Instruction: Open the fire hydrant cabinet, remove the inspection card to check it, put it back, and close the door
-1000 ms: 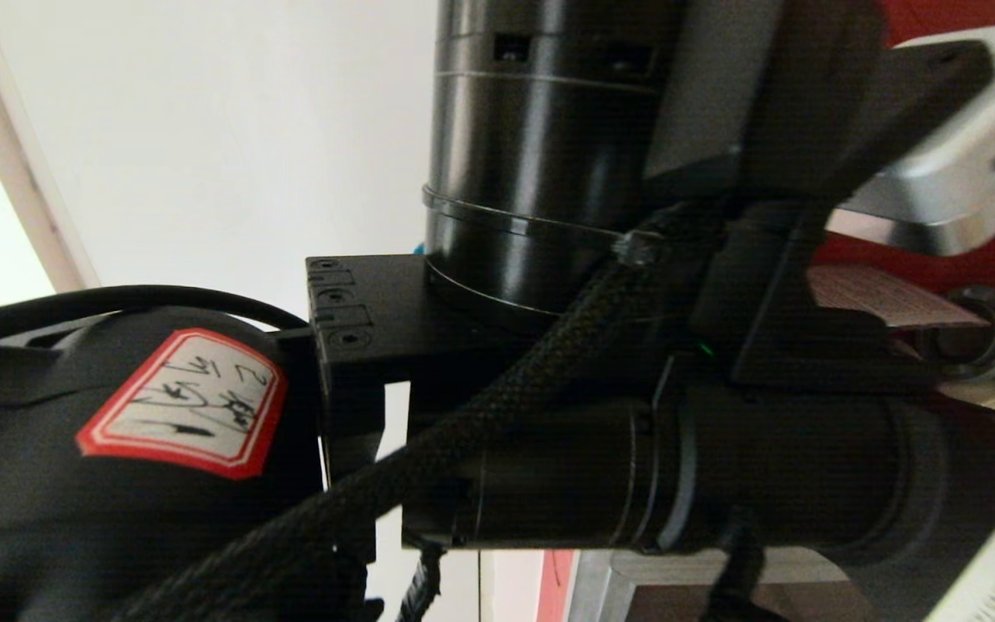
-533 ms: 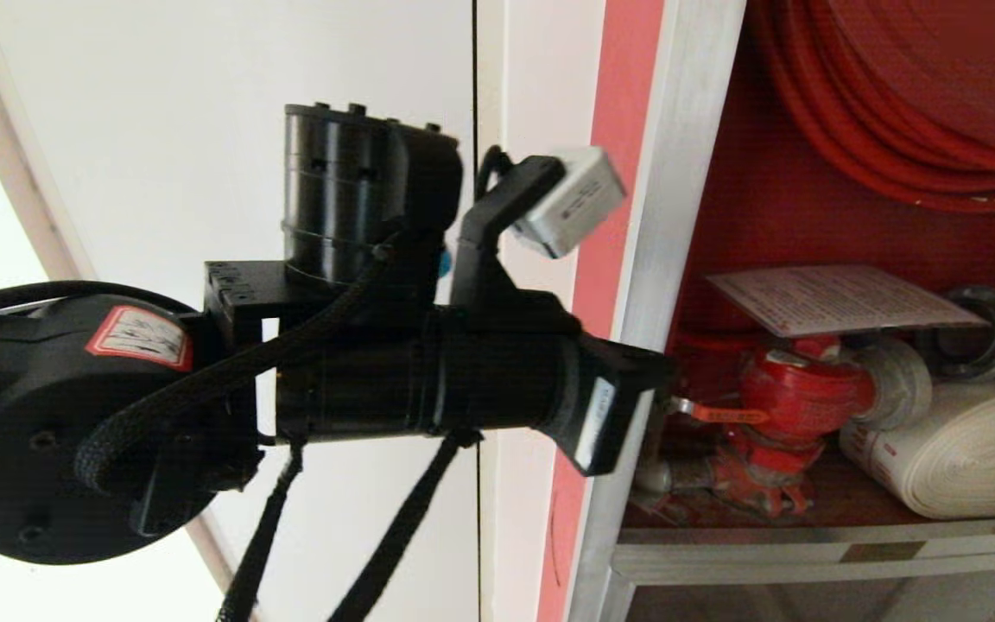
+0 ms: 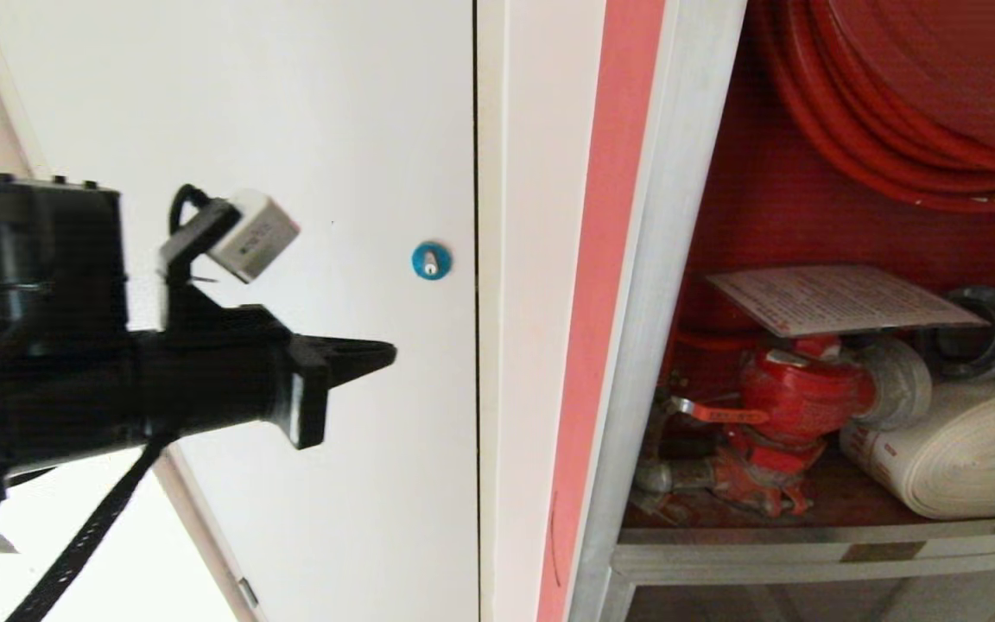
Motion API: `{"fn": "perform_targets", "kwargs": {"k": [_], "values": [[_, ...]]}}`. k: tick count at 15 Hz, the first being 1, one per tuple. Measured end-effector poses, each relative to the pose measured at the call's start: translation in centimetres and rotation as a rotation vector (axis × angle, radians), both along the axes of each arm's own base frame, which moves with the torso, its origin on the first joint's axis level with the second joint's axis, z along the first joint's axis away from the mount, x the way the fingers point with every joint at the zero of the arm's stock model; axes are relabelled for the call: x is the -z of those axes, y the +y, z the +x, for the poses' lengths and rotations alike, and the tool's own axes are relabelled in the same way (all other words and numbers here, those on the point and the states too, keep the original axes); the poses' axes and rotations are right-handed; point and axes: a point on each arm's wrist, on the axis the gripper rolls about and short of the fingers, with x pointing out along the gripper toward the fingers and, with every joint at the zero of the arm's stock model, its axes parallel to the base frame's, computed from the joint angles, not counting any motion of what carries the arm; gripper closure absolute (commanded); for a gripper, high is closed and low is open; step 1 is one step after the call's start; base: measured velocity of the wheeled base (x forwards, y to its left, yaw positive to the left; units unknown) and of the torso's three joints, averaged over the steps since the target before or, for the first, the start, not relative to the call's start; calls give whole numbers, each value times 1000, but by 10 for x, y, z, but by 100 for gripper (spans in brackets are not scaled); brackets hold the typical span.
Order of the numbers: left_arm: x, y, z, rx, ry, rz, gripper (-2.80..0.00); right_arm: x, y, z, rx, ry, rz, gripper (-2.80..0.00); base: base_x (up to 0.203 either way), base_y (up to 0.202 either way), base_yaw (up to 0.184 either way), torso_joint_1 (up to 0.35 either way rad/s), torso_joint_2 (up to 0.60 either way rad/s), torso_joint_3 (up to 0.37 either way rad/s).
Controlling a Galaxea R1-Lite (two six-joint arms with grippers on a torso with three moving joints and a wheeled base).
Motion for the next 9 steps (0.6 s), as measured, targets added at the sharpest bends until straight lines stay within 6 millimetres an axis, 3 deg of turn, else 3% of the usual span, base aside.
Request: {"fn": "perform_targets", "kwargs": {"k": [3, 7, 9], "values": [[-4, 37, -37, -91, -77, -10, 0, 0, 0, 0, 0, 0, 0, 0, 0, 0, 0, 0, 0, 0], [-9, 68, -102, -165, -236, -43, 0, 0, 0, 0, 0, 0, 0, 0, 0, 0, 0, 0, 0, 0], [1, 81, -134, -249, -314, -41, 0, 0, 0, 0, 0, 0, 0, 0, 0, 0, 0, 0, 0, 0]]}}
